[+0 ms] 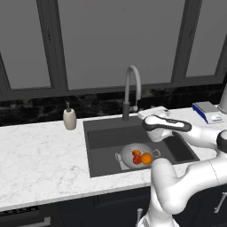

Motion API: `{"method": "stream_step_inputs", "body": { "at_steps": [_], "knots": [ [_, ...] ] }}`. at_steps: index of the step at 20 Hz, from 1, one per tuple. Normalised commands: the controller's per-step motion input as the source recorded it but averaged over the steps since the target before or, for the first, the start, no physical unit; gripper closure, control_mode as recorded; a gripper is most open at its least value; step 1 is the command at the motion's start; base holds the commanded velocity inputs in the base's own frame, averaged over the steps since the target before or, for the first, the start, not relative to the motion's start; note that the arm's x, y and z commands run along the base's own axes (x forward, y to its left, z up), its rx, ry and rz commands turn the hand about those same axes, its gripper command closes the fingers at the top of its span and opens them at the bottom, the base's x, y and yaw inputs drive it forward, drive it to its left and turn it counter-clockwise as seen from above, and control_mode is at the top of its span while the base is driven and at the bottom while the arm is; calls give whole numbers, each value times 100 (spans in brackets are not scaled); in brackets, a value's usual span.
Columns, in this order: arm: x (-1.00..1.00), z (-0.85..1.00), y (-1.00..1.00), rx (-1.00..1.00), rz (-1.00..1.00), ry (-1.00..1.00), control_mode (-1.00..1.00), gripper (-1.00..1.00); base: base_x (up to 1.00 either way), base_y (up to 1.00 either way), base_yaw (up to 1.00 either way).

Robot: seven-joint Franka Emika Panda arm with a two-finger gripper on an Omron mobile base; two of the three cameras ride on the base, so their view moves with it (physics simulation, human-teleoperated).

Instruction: Put the colander in the sink, put the apple, orange, tangerine in the colander, and turn on the sink faucet and pour water over the colander.

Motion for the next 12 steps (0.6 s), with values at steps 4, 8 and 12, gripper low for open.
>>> {"method": "stream_step_inputs", "body": {
  "at_steps": [4,8,12],
  "knots": [
    [27,-8,9,0,0,-4,-100,-100,0,0,0],
    [21,-4,8,0,0,-1,-100,-100,0,0,0],
    [21,-7,6,0,0,0,-100,-100,0,0,0]
  ]
}}
